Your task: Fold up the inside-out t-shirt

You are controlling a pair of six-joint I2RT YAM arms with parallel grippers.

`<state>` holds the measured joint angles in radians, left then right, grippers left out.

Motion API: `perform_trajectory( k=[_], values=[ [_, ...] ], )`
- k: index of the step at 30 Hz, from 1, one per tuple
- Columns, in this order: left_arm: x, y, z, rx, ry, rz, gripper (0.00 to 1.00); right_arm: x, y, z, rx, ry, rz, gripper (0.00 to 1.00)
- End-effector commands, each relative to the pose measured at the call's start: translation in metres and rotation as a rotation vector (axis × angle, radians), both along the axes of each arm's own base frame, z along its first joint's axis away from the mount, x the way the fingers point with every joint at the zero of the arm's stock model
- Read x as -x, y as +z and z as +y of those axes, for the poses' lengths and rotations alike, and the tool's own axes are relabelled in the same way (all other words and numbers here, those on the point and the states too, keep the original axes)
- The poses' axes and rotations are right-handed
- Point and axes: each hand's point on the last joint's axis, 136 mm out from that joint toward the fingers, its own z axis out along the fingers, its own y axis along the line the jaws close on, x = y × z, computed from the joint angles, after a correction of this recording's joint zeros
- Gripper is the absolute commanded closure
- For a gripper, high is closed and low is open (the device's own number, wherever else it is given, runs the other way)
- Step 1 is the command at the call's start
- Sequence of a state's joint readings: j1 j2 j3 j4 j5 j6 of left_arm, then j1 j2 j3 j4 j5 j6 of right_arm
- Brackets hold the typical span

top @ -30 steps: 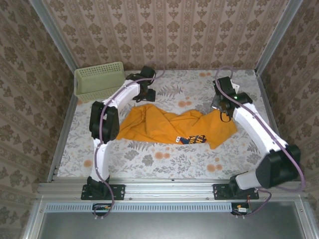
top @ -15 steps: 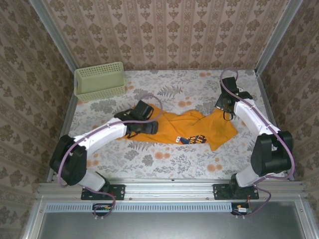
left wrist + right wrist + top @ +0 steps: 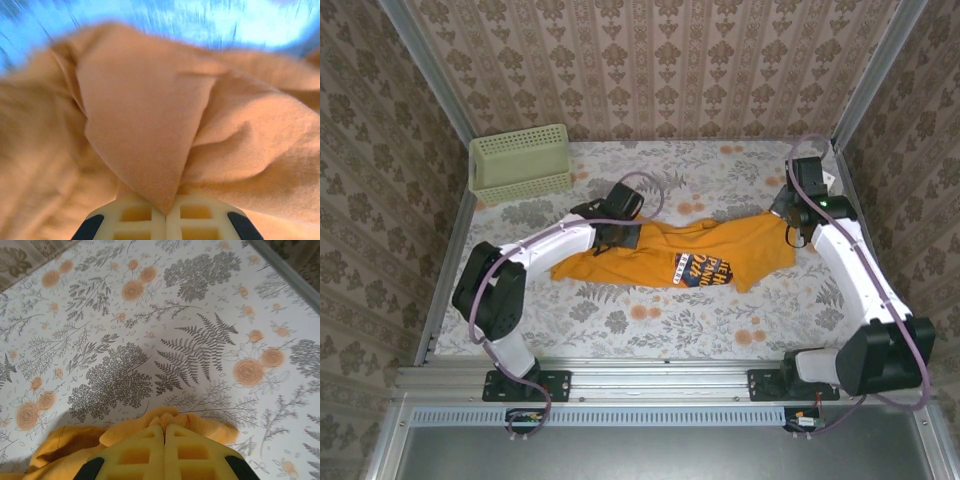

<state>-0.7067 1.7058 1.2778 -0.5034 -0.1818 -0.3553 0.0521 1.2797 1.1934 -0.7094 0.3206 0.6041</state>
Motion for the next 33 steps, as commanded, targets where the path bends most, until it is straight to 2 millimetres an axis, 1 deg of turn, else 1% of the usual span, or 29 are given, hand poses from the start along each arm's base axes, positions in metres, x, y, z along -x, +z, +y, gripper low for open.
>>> perform_trajectory(
  k=[1, 3, 5, 6, 8, 10, 11, 13, 15, 17, 19, 20, 23, 25, 27, 29, 30, 31, 33],
  values=[
    [-0.009, 0.069, 0.029, -0.164, 0.010, -0.195, 1.00, 0.027, 0.029, -0.018, 0.079, -0.058, -0.003, 1.00],
    [-0.008, 0.090, 0.034, -0.184, 0.012, -0.259, 1.00, 0.038, 0.038, -0.022, 0.094, -0.076, -0.011, 1.00],
    [-0.007, 0.097, 0.041, -0.212, 0.012, -0.295, 1.00, 0.046, 0.043, -0.023, 0.097, -0.081, -0.020, 1.00],
    [-0.007, 0.096, 0.043, -0.228, 0.005, -0.304, 0.99, 0.048, 0.043, -0.023, 0.095, -0.081, -0.022, 1.00],
    [-0.005, 0.086, 0.044, -0.259, -0.028, -0.293, 0.98, 0.048, 0.037, -0.023, 0.094, -0.077, -0.015, 1.00],
    [0.002, 0.070, 0.035, -0.290, -0.092, -0.266, 0.93, 0.043, 0.023, -0.021, 0.088, -0.068, 0.012, 1.00],
    [0.006, 0.062, 0.028, -0.305, -0.127, -0.256, 0.87, 0.040, 0.016, -0.020, 0.082, -0.062, 0.029, 1.00],
    [0.021, 0.041, 0.012, -0.339, -0.220, -0.228, 0.72, 0.034, 0.002, -0.018, 0.071, -0.058, 0.063, 1.00],
    [0.035, 0.024, 0.000, -0.345, -0.281, -0.195, 0.56, 0.031, -0.007, -0.020, 0.072, -0.068, 0.080, 1.00],
    [0.040, 0.011, 0.004, -0.336, -0.253, -0.168, 0.46, 0.030, -0.012, -0.024, 0.063, -0.083, 0.089, 1.00],
    [0.041, 0.003, 0.023, -0.320, -0.150, -0.148, 0.33, 0.031, -0.015, -0.030, 0.064, -0.098, 0.098, 1.00],
    [0.041, 0.000, 0.029, -0.286, -0.106, -0.131, 0.30, 0.032, -0.016, -0.031, 0.063, -0.101, 0.100, 1.00],
    [0.051, -0.012, 0.037, -0.147, -0.021, -0.064, 0.27, 0.035, -0.016, -0.034, 0.058, -0.105, 0.100, 1.00],
    [0.058, -0.023, 0.033, -0.044, 0.001, -0.012, 0.26, 0.036, -0.017, -0.035, 0.060, -0.106, 0.101, 1.00],
    [0.058, -0.035, 0.041, -0.010, 0.061, 0.027, 0.27, 0.039, -0.018, -0.036, 0.058, -0.111, 0.103, 1.00],
    [0.057, -0.047, 0.050, 0.043, 0.120, 0.077, 0.32, 0.040, -0.020, -0.037, 0.055, -0.114, 0.104, 1.00],
    [0.056, -0.050, 0.050, 0.093, 0.137, 0.101, 0.36, 0.041, -0.021, -0.038, 0.053, -0.114, 0.105, 1.00],
    [0.055, -0.052, 0.050, 0.142, 0.144, 0.115, 0.39, 0.041, -0.021, -0.038, 0.054, -0.116, 0.105, 1.00],
    [0.056, -0.050, 0.042, 0.198, 0.116, 0.117, 0.41, 0.041, -0.022, -0.038, 0.050, -0.113, 0.108, 1.00]
  ],
)
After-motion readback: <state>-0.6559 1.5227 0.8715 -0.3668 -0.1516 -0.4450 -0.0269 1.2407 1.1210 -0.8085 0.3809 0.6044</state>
